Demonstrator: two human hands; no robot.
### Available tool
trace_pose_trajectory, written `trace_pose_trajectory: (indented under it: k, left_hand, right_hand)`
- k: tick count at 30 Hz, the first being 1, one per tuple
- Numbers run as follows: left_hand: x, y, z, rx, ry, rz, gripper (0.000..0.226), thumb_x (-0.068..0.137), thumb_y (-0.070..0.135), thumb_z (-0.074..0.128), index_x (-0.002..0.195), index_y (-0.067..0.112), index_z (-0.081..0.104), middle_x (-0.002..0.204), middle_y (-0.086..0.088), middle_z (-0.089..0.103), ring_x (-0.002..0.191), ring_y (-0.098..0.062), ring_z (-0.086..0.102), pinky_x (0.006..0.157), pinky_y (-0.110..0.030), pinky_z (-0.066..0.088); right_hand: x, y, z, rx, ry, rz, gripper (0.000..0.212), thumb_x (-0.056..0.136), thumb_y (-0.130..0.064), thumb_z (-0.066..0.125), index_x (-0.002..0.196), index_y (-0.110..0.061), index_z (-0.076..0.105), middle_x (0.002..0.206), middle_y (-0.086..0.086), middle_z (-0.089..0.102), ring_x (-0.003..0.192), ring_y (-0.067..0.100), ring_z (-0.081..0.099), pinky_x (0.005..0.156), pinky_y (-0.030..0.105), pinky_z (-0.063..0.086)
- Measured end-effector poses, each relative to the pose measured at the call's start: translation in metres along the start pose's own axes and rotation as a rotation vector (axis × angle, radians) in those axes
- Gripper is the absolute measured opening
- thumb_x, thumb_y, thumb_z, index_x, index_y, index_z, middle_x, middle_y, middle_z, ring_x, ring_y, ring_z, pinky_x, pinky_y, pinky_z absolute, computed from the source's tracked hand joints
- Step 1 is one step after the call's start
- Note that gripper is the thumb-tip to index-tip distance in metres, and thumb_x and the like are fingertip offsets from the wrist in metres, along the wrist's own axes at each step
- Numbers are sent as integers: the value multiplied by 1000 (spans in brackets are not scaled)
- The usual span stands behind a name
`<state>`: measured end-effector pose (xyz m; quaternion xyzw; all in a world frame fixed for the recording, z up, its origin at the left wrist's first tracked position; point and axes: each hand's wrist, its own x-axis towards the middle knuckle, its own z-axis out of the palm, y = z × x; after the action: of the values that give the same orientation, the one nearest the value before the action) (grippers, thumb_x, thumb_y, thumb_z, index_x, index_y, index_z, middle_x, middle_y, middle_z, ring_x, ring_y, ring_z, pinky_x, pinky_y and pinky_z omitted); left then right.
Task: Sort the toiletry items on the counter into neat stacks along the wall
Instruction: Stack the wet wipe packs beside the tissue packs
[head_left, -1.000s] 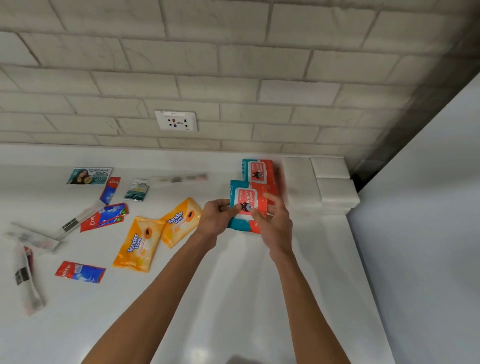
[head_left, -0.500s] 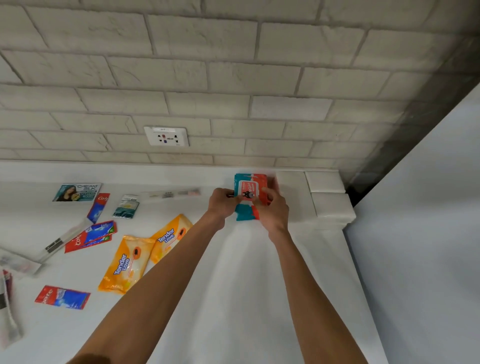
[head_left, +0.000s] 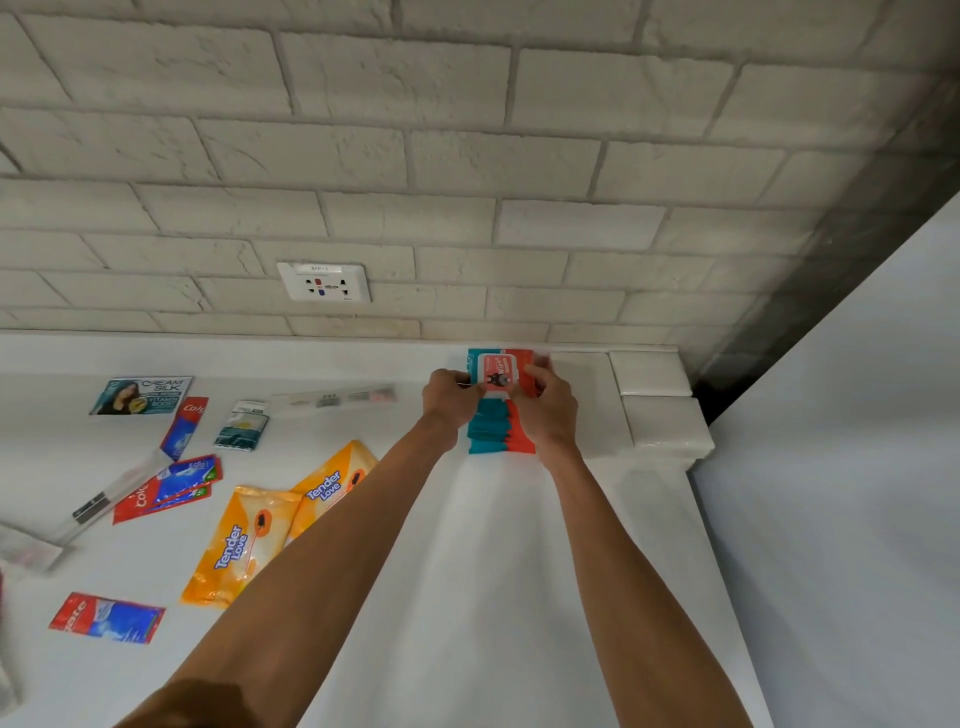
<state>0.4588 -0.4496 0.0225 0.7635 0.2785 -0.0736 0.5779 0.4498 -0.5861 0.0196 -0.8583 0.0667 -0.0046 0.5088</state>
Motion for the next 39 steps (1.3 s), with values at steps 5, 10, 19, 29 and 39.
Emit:
trace_pose_trajectory:
  k: [5, 10, 19, 29, 39]
  left_hand:
    - [-3, -12, 6, 42, 42, 104, 11, 100, 23, 65, 109, 18, 69, 108, -2, 72, 96, -21, 70, 65, -20, 52]
    - [-5, -18, 8, 67, 63, 190, 16, 100, 21, 65, 113, 15, 72, 110, -1, 73, 93, -20, 70, 73, -24, 57]
    - [-11, -27, -1, 308, 47, 464, 45, 104, 31, 59, 146, 19, 53, 139, -8, 60, 121, -26, 62, 93, -29, 51]
    - [-2, -49, -6, 643, -45, 587, 63, 107, 42, 47, 163, 33, 18, 169, 8, 22, 149, -24, 39, 110, -48, 46]
    - [-3, -54, -3, 843, -28, 595, 68, 108, 50, 37, 164, 32, 4, 172, 6, 12, 152, -28, 30, 115, -52, 42]
  right_hand:
    - [-2, 7, 6, -28, 6, -35, 30, 105, -32, 63, 133, -23, 59, 136, -2, 64, 99, 9, 62, 57, -1, 43]
    - [-3, 11, 13, -41, 15, -90, 31, 105, -32, 61, 135, -26, 57, 139, -1, 62, 116, 24, 69, 84, 22, 58]
    - [-6, 15, 13, -139, -25, -166, 54, 109, -26, 54, 160, -26, 37, 165, -4, 35, 137, 12, 49, 104, 25, 47]
    - [4, 24, 16, -407, -122, -294, 74, 107, -22, 57, 166, -28, 13, 171, -5, 12, 155, 20, 26, 118, 46, 41]
    - [12, 31, 16, -694, -178, -436, 78, 111, -27, 51, 168, -19, -1, 176, 2, -5, 147, 16, -34, 129, 50, -4]
